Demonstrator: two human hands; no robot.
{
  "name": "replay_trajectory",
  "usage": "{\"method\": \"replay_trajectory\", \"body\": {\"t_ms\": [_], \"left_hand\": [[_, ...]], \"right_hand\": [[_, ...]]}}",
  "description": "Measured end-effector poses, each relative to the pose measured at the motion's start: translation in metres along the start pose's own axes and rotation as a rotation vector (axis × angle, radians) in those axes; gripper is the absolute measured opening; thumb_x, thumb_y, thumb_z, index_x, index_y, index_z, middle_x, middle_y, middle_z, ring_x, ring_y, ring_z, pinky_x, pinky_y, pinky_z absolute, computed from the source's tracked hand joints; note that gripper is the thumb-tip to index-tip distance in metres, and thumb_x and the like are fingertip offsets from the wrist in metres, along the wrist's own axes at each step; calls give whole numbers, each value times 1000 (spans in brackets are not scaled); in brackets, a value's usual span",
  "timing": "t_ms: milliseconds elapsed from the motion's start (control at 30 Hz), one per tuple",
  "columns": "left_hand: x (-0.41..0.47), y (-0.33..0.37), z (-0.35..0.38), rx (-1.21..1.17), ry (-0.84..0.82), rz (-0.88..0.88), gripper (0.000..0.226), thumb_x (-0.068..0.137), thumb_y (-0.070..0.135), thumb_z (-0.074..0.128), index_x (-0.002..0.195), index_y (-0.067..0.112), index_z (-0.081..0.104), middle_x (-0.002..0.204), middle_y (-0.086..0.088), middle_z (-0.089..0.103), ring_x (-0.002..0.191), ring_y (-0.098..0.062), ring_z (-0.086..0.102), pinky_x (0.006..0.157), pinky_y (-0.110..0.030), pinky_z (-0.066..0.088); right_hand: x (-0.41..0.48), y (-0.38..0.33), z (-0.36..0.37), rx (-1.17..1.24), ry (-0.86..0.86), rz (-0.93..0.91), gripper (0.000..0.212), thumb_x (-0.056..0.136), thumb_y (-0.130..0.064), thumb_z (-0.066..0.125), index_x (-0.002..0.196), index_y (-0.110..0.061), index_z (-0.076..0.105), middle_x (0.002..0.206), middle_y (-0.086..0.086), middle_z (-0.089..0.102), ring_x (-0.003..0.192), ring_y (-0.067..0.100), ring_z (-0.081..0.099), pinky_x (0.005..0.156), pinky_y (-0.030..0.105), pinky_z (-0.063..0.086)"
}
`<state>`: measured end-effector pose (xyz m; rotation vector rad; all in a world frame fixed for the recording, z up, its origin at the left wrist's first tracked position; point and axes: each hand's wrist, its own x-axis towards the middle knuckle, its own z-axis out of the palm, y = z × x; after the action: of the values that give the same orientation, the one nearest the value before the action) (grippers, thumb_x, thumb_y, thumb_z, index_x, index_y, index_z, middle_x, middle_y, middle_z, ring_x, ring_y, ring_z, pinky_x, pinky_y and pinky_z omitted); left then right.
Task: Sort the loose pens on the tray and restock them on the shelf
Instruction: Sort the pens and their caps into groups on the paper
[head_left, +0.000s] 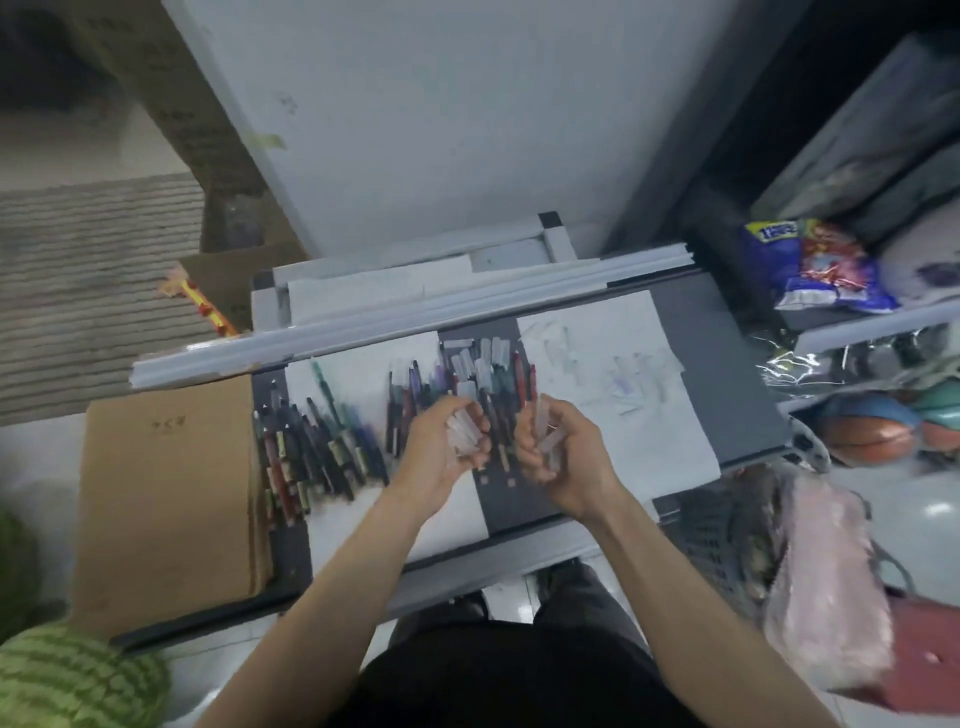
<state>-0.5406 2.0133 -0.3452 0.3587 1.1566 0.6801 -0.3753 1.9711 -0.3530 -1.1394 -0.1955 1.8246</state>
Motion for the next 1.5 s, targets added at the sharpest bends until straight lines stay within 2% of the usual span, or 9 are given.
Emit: {"method": "replay_trajectory", "body": {"t_ms": [233,400,533,600,667,933,1067,1267,1500], "left_hand": [[26,-24,86,436,50,77,25,100,18,54,78,9,61,72,-10,62,51,-18,48,47,-25,33],[56,-39,126,747,98,233,24,101,33,52,94,16,68,85,-4,72,72,-21,65,68,-36,56],[71,-44,146,983,84,344,18,101,38,57,97,23,66,94,5,71,86,-16,68,80,-32,57],[75,-45,154,1093,100,405,8,102,27,61,102,21,67,91,2,68,71,-8,61,59,-13,44],[76,-45,158,1178,127,434,11,100,17,61,110,20,65,84,-4,65,60,-11,57,50,-17,41],[85,-54,169,1386,147,537,45,94,0,58,135,19,55,114,-10,62,95,-28,63,80,-33,48],[90,-71,171,1398,224,639,54,88,-8,58,138,13,58,117,-14,60,106,-32,55,88,-29,36],[102,-96,161,1411,285,746,44,100,9,45,142,15,54,140,-8,56,131,-29,47,117,-43,32],[110,-104,157,1338,249,777,49,93,13,53,142,11,53,143,-15,49,135,-33,42,119,-45,28]], "right_hand": [[-22,-38,-60,-252,408,-29,31,101,-33,49,86,-12,67,69,2,56,51,17,45,51,27,17],[-19,-73,-89,-569,564,-117,34,100,-33,50,92,-7,71,67,6,64,53,21,54,49,26,38],[0,-99,-111,-828,557,-171,29,100,-36,52,90,-15,70,71,2,70,57,18,60,55,27,44],[13,-109,-120,-996,526,-187,27,99,-40,53,91,-19,69,79,1,72,67,17,64,59,24,46],[24,-119,-127,-1151,507,-219,27,98,-45,52,94,-23,68,86,-1,72,77,17,66,65,28,49],[56,-117,-144,-1847,406,-722,26,103,-40,52,101,-19,67,95,-3,68,85,22,66,52,29,43],[67,-111,-156,-1891,329,-961,20,100,-31,53,92,-17,66,87,-3,64,82,20,62,43,33,43],[71,-113,-166,-1813,143,-1006,18,101,-23,53,101,-10,66,98,7,63,91,28,52,79,42,47],[67,-117,-167,-1721,68,-972,28,100,-27,51,113,-5,63,115,10,63,111,29,52,99,42,46]]}}
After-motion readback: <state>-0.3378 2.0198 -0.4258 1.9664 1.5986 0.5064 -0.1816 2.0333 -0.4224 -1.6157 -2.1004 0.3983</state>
